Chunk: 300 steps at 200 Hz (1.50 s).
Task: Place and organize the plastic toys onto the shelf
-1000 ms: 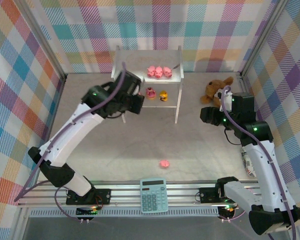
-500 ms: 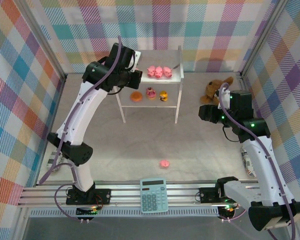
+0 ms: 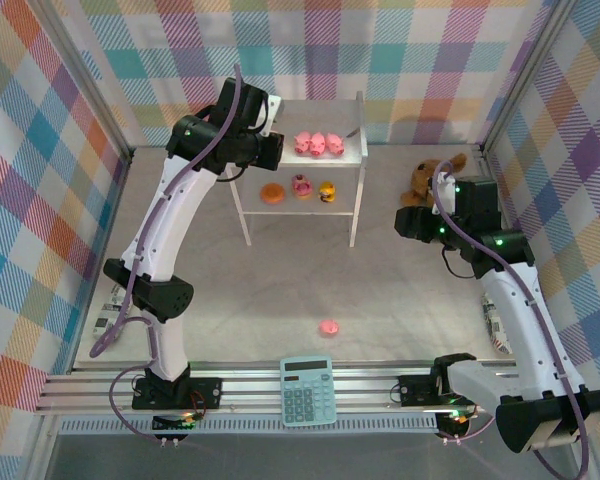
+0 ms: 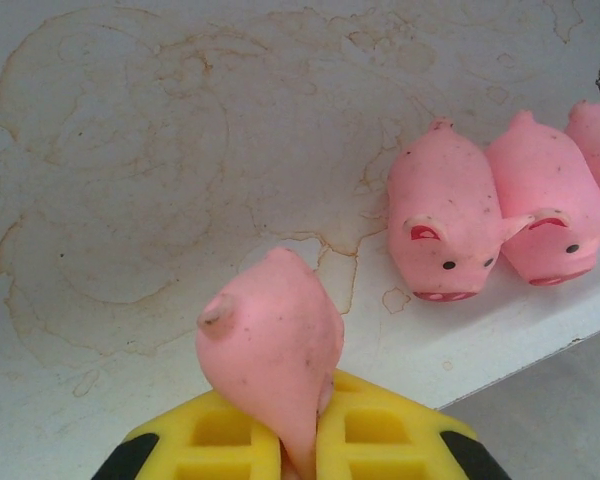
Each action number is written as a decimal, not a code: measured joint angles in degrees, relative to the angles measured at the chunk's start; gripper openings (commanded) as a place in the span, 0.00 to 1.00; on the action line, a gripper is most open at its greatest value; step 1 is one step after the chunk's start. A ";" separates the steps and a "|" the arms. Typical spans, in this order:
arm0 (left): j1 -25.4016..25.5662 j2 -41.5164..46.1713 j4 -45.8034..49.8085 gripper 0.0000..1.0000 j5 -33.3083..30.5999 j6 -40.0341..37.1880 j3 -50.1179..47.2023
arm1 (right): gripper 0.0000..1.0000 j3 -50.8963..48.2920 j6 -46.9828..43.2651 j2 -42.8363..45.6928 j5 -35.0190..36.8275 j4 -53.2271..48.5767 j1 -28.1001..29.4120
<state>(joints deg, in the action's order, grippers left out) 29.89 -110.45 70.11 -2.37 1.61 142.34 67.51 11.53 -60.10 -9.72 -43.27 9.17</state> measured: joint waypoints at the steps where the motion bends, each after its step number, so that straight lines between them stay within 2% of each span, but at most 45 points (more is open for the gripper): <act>1: 0.00 -0.02 0.00 0.13 0.00 0.00 0.00 | 0.61 0.00 0.00 0.00 0.00 0.00 0.00; 72: -0.04 -3.52 0.26 0.19 1.05 0.02 3.48 | 0.61 0.00 0.00 -0.04 0.02 0.00 -0.02; 129: -0.04 -3.82 0.26 0.33 1.53 0.04 3.85 | 0.61 0.00 0.00 -0.04 0.02 0.00 -0.02; 228: -0.04 -3.82 0.26 0.41 1.53 0.09 3.87 | 0.61 0.00 0.00 0.11 0.04 0.02 0.00; 300: -0.04 -3.82 0.24 0.42 1.92 0.26 3.87 | 0.61 0.00 0.00 0.35 0.04 0.35 0.00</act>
<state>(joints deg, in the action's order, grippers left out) 29.85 -114.28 70.35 -0.45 1.87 146.21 67.51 11.53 -59.75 -9.67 -42.92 9.17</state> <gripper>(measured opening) 0.412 0.614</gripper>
